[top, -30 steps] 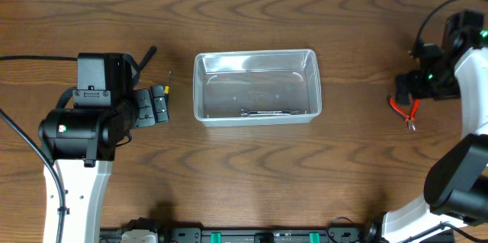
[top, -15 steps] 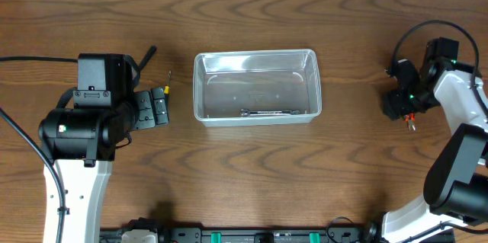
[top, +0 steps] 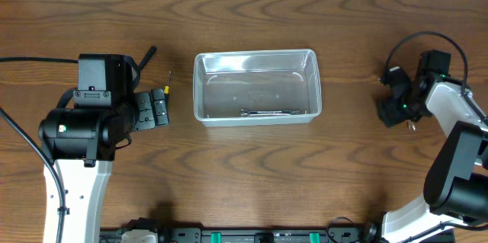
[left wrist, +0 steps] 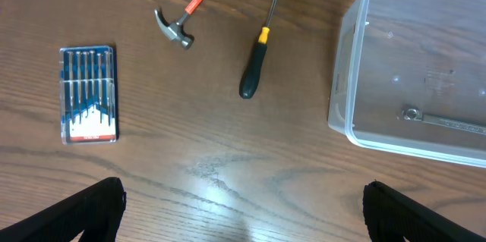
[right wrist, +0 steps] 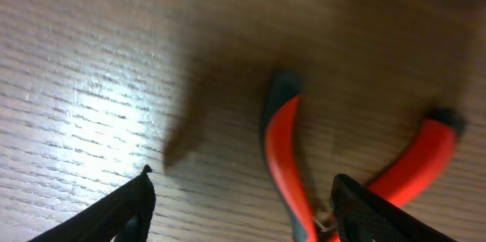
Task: Pack container
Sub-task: 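Move the right gripper to the red pliers and grasp them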
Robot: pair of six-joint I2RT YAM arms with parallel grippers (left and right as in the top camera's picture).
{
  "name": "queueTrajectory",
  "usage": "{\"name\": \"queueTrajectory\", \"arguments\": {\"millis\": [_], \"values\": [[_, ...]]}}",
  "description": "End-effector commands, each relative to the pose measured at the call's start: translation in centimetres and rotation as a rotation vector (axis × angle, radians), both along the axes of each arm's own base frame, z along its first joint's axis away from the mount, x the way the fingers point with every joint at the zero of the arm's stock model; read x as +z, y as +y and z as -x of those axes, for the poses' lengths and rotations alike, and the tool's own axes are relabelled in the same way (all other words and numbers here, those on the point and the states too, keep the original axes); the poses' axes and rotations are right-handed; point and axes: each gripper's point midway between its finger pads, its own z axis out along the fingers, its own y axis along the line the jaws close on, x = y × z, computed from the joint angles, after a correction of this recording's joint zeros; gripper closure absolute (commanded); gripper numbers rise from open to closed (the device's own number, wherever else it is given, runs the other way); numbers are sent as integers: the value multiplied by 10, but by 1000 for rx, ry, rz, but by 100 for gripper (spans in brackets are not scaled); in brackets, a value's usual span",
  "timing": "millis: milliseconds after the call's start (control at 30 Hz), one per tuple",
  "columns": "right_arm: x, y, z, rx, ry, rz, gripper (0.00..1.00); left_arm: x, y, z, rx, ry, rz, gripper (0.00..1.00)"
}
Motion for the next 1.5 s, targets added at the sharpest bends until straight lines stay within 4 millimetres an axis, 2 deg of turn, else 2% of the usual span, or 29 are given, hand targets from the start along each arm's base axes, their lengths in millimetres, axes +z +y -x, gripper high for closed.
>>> {"name": "queueTrajectory", "arguments": {"millis": [0, 233, 467, 667, 867, 1200, 1367, 1467], "values": [[-8, 4, 5, 19, 12, -16, 26, 6, 2, -1, -7, -12, -12, 2], [-9, 3, 4, 14, 3, -14, 28, 6, 2, -1, -7, -12, -12, 2], [-10, 3, 6, 11, 9, -17, 45, 6, 2, -1, -8, -12, -12, 2], [-10, 1, 7, -1, 13, -20, 42, 6, 2, -1, -8, -12, -12, 2], [-12, -4, 13, -29, 25, -24, 44, 5, 2, 1, -8, -5, -13, 1], [-35, -8, 39, -91, 70, -62, 40, 4, 2, 3, -8, 4, -13, 2], [-37, -7, 38, -89, 61, -69, 47, 4, 2, 3, -8, 4, -13, 2], [-36, -6, 38, -87, 58, -73, 64, 4, 2, 3, -8, 4, -13, 2]]}}
